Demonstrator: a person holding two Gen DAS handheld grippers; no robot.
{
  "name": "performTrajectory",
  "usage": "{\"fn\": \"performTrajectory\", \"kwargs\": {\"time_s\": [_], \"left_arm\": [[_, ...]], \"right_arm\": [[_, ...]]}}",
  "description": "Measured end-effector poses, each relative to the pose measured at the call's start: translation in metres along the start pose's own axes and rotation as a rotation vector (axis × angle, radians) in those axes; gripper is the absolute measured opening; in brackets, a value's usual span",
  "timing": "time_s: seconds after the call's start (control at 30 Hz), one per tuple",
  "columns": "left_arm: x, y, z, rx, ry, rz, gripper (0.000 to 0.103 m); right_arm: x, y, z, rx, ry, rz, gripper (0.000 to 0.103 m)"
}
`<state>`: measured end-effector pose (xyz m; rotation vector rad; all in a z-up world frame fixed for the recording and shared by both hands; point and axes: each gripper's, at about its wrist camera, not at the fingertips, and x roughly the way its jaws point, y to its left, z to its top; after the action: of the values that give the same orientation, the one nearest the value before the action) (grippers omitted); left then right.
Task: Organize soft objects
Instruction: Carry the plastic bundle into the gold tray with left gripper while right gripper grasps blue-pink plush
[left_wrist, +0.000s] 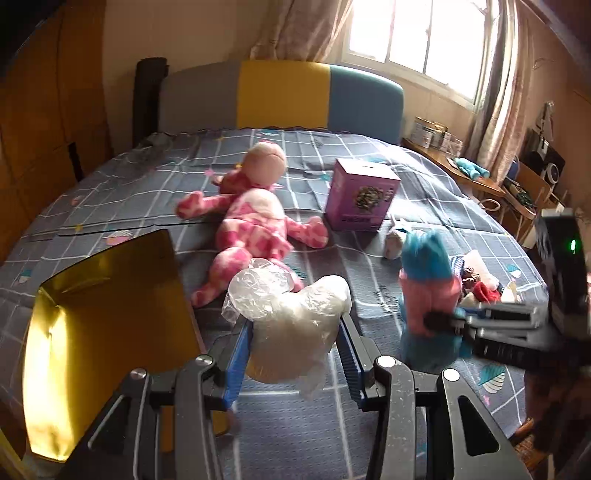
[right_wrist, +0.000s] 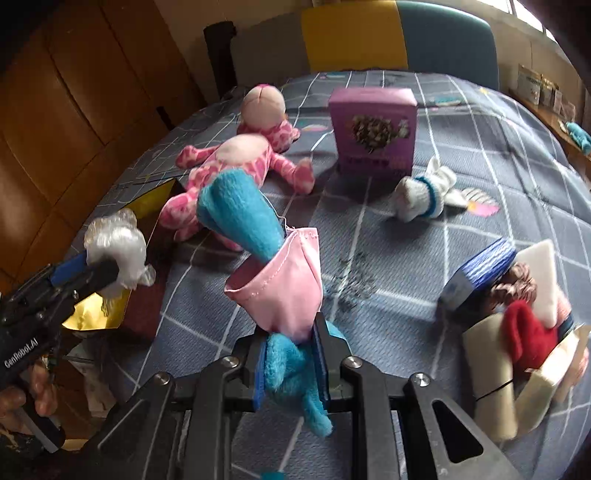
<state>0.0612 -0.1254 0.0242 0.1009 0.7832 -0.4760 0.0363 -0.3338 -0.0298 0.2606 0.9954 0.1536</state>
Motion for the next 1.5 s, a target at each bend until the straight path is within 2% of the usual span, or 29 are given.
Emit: {"fn": "performTrajectory", "kwargs": {"time_s": [0.1, 0.23, 0.37, 0.53, 0.7, 0.93, 1.0, 1.1, 1.17, 1.23, 1.33, 1.5], "left_arm": [[-0.006, 0.020, -0.006, -0.014, 0.003, 0.031, 0.046], [-0.010, 0.049, -0.015, -0.056, 0.022, 0.045, 0.046], [-0.011, 0.094, -0.022, -0.170, 0.063, 0.021, 0.046], [0.002, 0.163, -0.023, -0.305, 0.110, 0.093, 0.046], [0.034, 0.200, -0.003, -0.360, 0.137, 0.125, 0.046], [0.090, 0.206, 0.025, -0.384, 0.167, 0.163, 0.047], [0.099, 0.202, 0.030, -0.379, 0.161, 0.173, 0.054], [0.108, 0.196, 0.032, -0.347, 0.163, 0.209, 0.055], [0.104, 0.194, 0.030, -0.343, 0.154, 0.216, 0.057], [0.094, 0.190, 0.027, -0.333, 0.132, 0.233, 0.066], [0.070, 0.182, 0.022, -0.310, 0.077, 0.264, 0.073], [0.034, 0.171, 0.012, -0.288, 0.013, 0.281, 0.078]], "right_arm": [[0.016, 0.009, -0.013, 0.004, 0.036, -0.003, 0.020], [0.022, 0.017, -0.009, 0.004, 0.048, -0.041, 0.020], [0.028, 0.022, 0.000, -0.014, 0.068, -0.084, 0.020], [0.031, 0.023, 0.000, -0.011, 0.068, -0.094, 0.020], [0.033, 0.024, 0.001, -0.018, 0.064, -0.096, 0.020], [0.032, 0.025, 0.000, -0.031, 0.059, -0.103, 0.020], [0.032, 0.026, -0.001, -0.034, 0.057, -0.105, 0.020], [0.032, 0.027, -0.002, -0.038, 0.054, -0.112, 0.020], [0.032, 0.029, -0.002, -0.041, 0.049, -0.119, 0.020], [0.032, 0.030, -0.002, -0.042, 0.043, -0.124, 0.020], [0.033, 0.032, -0.003, -0.047, 0.037, -0.133, 0.020], [0.032, 0.036, -0.005, -0.057, 0.023, -0.154, 0.020]]}}
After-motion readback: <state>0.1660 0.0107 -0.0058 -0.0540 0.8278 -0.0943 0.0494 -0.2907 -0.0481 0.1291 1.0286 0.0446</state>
